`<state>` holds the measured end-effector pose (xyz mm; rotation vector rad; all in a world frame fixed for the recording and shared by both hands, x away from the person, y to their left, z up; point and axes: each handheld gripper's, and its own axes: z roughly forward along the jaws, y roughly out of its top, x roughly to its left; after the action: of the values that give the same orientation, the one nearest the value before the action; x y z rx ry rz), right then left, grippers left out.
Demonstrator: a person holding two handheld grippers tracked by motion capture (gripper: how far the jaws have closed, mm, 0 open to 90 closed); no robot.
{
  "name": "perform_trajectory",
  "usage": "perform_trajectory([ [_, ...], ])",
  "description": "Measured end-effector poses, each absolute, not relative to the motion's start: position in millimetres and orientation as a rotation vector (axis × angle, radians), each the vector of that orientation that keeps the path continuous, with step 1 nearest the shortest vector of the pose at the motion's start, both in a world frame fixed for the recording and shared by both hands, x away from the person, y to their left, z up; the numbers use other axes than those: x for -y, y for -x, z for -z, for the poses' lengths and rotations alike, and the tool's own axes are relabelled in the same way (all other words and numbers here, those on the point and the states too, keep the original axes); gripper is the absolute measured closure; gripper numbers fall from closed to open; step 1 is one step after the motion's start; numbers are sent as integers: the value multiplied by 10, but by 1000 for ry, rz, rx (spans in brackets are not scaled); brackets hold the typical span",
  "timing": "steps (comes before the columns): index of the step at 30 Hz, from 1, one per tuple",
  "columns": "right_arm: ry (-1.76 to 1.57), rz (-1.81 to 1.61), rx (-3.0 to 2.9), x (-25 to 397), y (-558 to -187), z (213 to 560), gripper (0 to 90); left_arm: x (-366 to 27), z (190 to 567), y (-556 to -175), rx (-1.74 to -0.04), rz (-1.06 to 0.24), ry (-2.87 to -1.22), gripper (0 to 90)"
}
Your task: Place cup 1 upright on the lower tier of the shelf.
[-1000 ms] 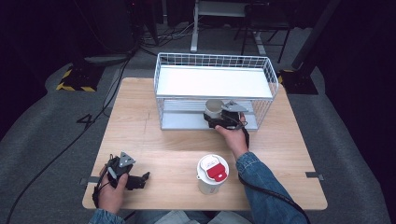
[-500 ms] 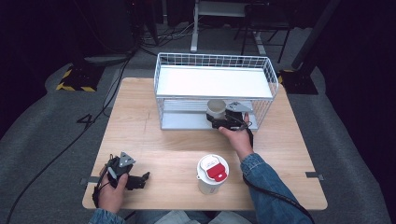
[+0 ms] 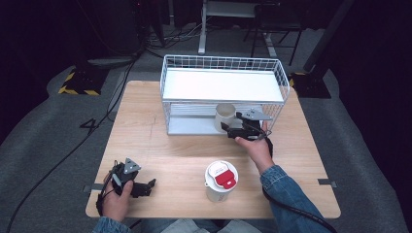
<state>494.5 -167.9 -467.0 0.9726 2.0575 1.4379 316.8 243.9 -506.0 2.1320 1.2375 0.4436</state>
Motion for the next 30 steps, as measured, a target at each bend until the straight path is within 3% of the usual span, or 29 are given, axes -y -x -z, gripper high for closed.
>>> perform_trajectory([
  [17,-917,-1433,-2106,1899,-4618,4450,156,-2437,5061,-3166,-1241,-441,-2129,2],
  [30,-932,-1456,-2130,2323,-4263,4291,156,-2436,5061,-3166,-1241,-441,-2128,1],
])
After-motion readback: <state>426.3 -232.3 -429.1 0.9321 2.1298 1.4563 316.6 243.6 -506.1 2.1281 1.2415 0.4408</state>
